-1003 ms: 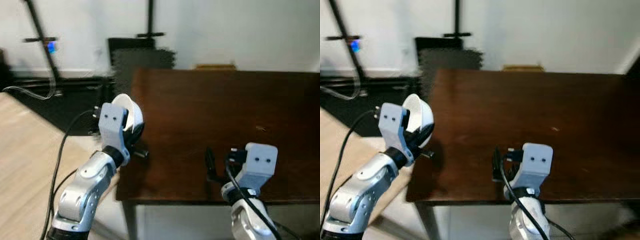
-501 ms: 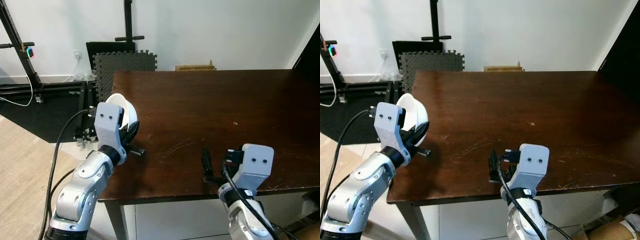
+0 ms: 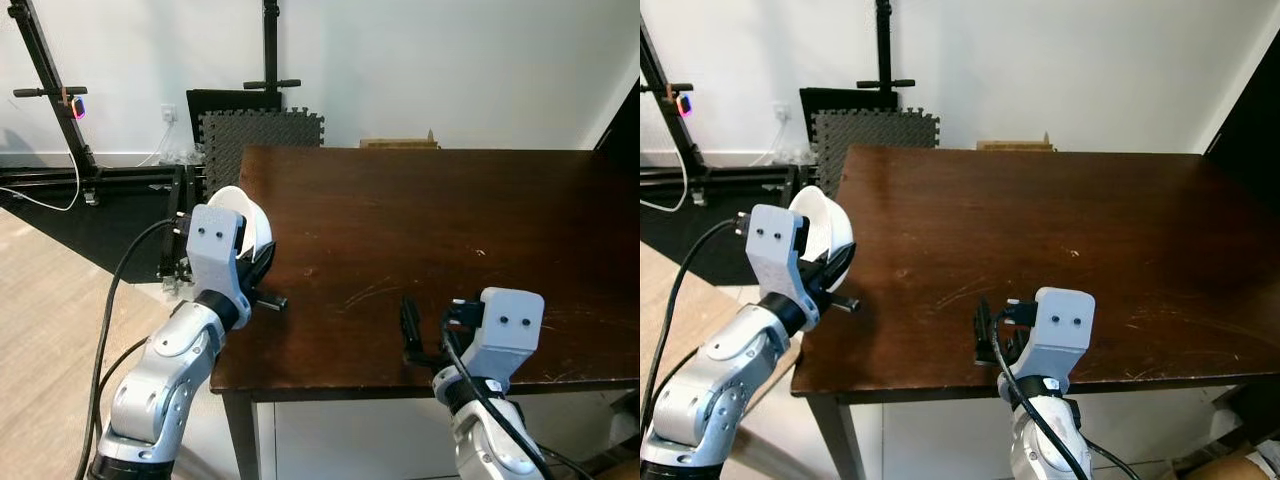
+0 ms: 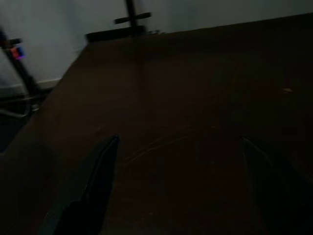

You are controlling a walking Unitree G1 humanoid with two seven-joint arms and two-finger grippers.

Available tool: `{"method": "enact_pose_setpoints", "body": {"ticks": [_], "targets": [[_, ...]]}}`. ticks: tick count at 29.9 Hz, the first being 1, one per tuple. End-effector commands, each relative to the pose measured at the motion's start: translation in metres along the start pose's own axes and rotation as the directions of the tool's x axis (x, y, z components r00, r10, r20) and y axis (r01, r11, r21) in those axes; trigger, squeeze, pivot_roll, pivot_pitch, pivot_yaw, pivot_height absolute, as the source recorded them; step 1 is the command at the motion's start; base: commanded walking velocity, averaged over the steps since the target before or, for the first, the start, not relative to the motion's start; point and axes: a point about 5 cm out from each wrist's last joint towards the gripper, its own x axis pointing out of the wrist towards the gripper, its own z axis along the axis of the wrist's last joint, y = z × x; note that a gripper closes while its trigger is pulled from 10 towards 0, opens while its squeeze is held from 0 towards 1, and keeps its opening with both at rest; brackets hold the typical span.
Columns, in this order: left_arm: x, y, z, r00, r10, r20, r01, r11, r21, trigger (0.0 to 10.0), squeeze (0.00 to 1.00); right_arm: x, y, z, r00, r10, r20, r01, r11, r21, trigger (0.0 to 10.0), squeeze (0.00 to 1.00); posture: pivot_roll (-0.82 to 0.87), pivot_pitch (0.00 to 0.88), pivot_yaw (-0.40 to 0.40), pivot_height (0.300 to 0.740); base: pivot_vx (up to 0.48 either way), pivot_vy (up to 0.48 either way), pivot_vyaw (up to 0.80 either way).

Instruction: Setting the table

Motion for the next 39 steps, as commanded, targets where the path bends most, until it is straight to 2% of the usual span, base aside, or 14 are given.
{"method": "enact_pose_setpoints", "body": {"ticks": [1, 4, 12, 15, 27, 28, 30, 31, 32, 33, 34, 37, 38, 39], "targets": [[-0.001, -0.002, -0.003, 1.000, 0.000, -0.007, 0.000, 1.000, 0.000, 10.0, 0.00, -0.002, -0.004, -0.004, 1.000, -0.017, -0.018, 0.016, 1.000, -0.012, 10.0, 0.00, -0.01, 0.121, 0.031, 0.740, 0.000, -0.480, 0.00], [0.000, -0.002, -0.003, 1.000, 0.000, -0.007, 0.000, 1.000, -0.005, 10.0, 0.00, -0.003, -0.004, -0.004, 1.000, -0.018, -0.019, 0.018, 1.000, -0.012, 10.0, 0.00, -0.01, 0.122, 0.032, 0.740, 0.000, -0.477, 0.00], [0.000, 0.000, -0.004, 1.000, 0.017, -0.008, -0.017, 0.998, -0.056, 10.0, 0.00, -0.003, -0.004, -0.004, 1.000, -0.020, -0.022, 0.020, 1.000, -0.013, 10.0, 0.00, -0.01, 0.124, 0.033, 0.740, 0.000, 0.000, 0.00], [-0.001, 0.000, -0.006, 1.000, 0.021, -0.017, -0.022, 0.996, -0.084, 10.0, 0.00, -0.003, -0.004, -0.004, 1.000, -0.020, -0.024, 0.020, 1.000, -0.013, 10.0, 0.00, -0.01, 0.126, 0.030, 0.740, 0.000, 0.476, 0.00], [-0.001, -0.001, -0.008, 1.000, 0.020, -0.020, -0.021, 0.997, -0.073, 10.0, 0.00, -0.004, -0.004, -0.005, 1.000, -0.014, -0.027, 0.013, 1.000, -0.016, 10.0, 0.00, -0.02, 0.123, 0.027, 0.740, 0.000, 0.394, 0.00], [-0.001, -0.004, -0.012, 0.998, -0.031, -0.058, 0.029, 0.999, -0.035, 10.0, 0.00, -0.004, -0.004, -0.005, 1.000, -0.013, -0.026, 0.012, 1.000, -0.016, 10.0, 0.00, -0.02, 0.123, 0.027, 0.740, 0.000, 0.000, 0.00], [0.000, -0.005, -0.014, 0.995, -0.059, -0.086, 0.057, 0.998, -0.019, 10.0, 0.00, -0.004, -0.003, -0.005, 1.000, -0.012, -0.026, 0.012, 1.000, -0.016, 10.0, 0.00, -0.02, 0.120, 0.028, 0.740, 0.000, 0.000, 0.00], [0.000, -0.006, -0.017, 0.985, -0.115, -0.127, 0.120, 0.992, 0.033, 10.0, 0.00, -0.003, -0.003, -0.005, 1.000, -0.012, -0.025, 0.011, 1.000, -0.016, 10.0, 0.00, -0.02, 0.120, 0.028, 0.740, 0.000, 0.000, 0.00], [0.000, -0.006, -0.017, 0.985, -0.115, -0.127, 0.120, 0.992, 0.033, 10.0, 0.00, -0.003, -0.003, -0.005, 1.000, -0.012, -0.025, 0.011, 1.000, -0.016, 10.0, 0.00, -0.02, 0.120, 0.028, 0.740, 0.000, 0.000, 0.00], [0.000, -0.005, -0.022, 0.964, -0.181, -0.193, 0.202, 0.975, 0.095, 10.0, 0.00, -0.003, -0.003, -0.005, 1.000, -0.011, -0.023, 0.010, 1.000, -0.016, 10.0, 0.00, -0.01, 0.117, 0.029, 0.740, 0.000, 0.000, 0.00], [0.000, -0.004, -0.023, 0.956, -0.199, -0.214, 0.226, 0.968, 0.111, 10.0, 0.00, -0.003, -0.003, -0.005, 1.000, -0.010, -0.023, 0.010, 1.000, -0.016, 10.0, 0.00, -0.01, 0.117, 0.029, 0.740, 0.000, 0.000, 0.00], [0.006, 0.003, -0.007, 0.951, -0.248, -0.183, 0.284, 0.936, 0.207, 10.0, 0.00, -0.002, -0.002, -0.005, 1.000, -0.009, -0.022, 0.009, 1.000, -0.017, 10.0, 0.00, -0.01, 0.118, 0.026, 0.740, 0.000, 0.000, 0.00], [0.006, 0.003, -0.007, 0.951, -0.248, -0.183, 0.284, 0.936, 0.207, 10.0, 0.00, -0.002, -0.002, -0.005, 1.000, -0.009, -0.022, 0.009, 1.000, -0.017, 10.0, 0.00, -0.01, 0.118, 0.026, 0.740, 0.000, 0.000, 0.00], [0.010, 0.005, 0.003, 0.945, -0.282, -0.164, 0.318, 0.908, 0.274, 10.0, 0.00, -0.002, -0.002, -0.004, 1.000, -0.009, -0.021, 0.009, 1.000, -0.017, 10.0, 0.00, -0.01, 0.118, 0.026, 0.740, 0.000, 0.000, 0.00]]}}
